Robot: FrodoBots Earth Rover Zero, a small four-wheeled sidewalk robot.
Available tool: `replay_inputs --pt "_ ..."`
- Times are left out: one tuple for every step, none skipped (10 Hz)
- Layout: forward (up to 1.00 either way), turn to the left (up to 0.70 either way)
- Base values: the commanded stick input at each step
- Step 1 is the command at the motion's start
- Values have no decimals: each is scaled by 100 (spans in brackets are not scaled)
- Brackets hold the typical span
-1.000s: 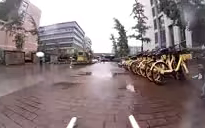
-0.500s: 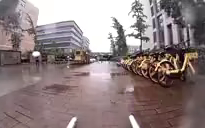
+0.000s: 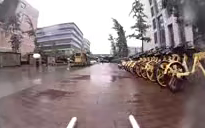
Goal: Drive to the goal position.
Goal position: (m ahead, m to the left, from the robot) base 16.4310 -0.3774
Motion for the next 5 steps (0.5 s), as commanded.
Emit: replay_inputs --pt "70 0" --pt "70 0" --pt "70 0" --pt "70 0" --pt "70 0"
